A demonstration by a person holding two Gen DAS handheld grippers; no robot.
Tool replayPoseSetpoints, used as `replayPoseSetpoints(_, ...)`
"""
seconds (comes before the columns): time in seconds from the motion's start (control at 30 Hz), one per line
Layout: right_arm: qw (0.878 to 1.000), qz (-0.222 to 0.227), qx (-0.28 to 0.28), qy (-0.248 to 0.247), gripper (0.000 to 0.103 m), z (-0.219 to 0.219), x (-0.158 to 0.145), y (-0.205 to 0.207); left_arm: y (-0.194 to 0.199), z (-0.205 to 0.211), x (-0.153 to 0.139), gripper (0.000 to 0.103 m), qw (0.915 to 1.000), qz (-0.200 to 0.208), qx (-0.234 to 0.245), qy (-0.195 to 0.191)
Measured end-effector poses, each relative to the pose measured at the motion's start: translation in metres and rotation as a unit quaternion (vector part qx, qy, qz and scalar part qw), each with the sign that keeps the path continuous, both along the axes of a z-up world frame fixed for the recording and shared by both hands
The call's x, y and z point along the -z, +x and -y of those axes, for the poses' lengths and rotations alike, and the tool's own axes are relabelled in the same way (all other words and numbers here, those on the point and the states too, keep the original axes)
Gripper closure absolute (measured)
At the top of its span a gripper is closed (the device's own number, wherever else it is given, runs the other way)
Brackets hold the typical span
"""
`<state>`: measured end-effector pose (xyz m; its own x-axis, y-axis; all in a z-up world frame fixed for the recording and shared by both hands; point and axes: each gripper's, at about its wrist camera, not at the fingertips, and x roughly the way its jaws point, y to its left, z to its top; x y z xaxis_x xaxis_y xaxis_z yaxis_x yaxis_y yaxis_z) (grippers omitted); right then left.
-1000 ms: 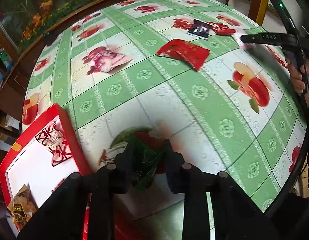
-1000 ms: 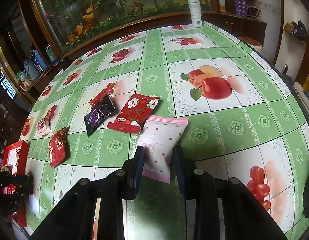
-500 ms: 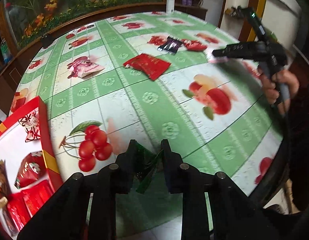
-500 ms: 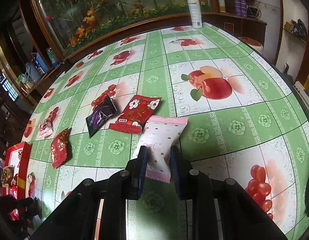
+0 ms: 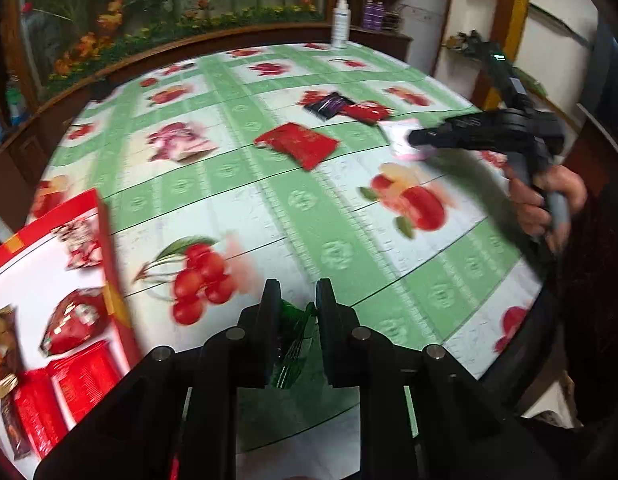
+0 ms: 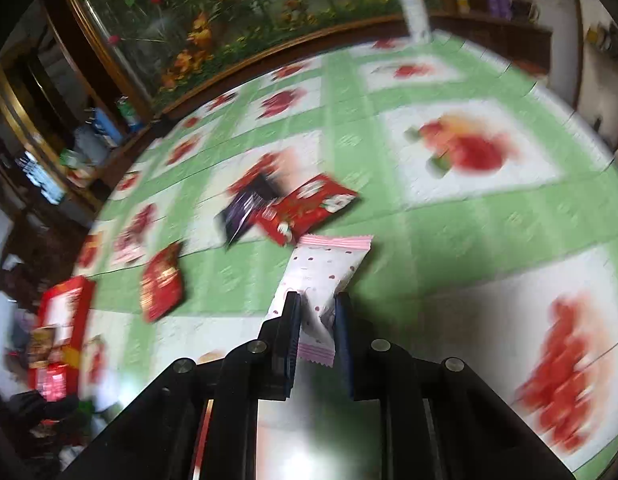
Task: Organize snacks
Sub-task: 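Grasp the green packet with left while right grasps the pink-white packet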
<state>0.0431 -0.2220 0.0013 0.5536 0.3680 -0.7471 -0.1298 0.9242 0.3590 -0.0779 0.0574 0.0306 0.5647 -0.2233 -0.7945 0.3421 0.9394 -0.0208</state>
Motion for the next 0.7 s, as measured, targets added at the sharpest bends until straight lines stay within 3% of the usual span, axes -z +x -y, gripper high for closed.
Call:
replayPoseSetpoints(0.13,0.998,0.029,-0.033,-0.039,0.084,-0.025,-0.001,-0.022,0.004,-0.01,0.01,0.083,0.9997,-0.013,-0.022,0.001)
replayPoseSetpoints(0.17,0.998,0.03,-0.037,-0.046,0.083,-0.028,-0.001,-0.023,0.005,-0.012,0.014,0.078,0.9995,-0.018,-0.027,0.001)
replayPoseSetpoints(0.27,0.998,0.029,-0.04,-0.043,0.08,-0.028,0.0,-0.021,0.005,-0.018,0.019,0.05,0.9989,-0.023,-0.042,-0.002)
replayPoseSetpoints(0.3,0.998,0.029,-0.04,-0.043,0.08,-0.028,0.0,-0.021,0.003,-0.021,0.019,0.047,0.9987,-0.02,-0.045,-0.009)
replayPoseSetpoints(0.43,0.997,0.03,-0.048,-0.054,0.076,-0.034,-0.001,-0.021,-0.004,-0.026,0.011,0.047,0.9985,-0.009,-0.049,-0.021)
replayPoseSetpoints(0.5,0.996,0.033,-0.056,-0.061,0.068,-0.038,-0.001,-0.023,-0.009,-0.029,0.005,0.044,0.9985,0.003,-0.051,-0.021)
replayPoseSetpoints(0.6,0.995,0.038,-0.066,-0.072,0.06,-0.044,-0.001,-0.026,-0.016,-0.03,0.0,0.031,0.9983,0.023,-0.054,0.007)
replayPoseSetpoints(0.7,0.994,0.039,-0.069,-0.077,0.058,-0.046,-0.001,-0.027,-0.015,-0.03,0.007,0.031,0.9984,0.015,-0.048,0.024)
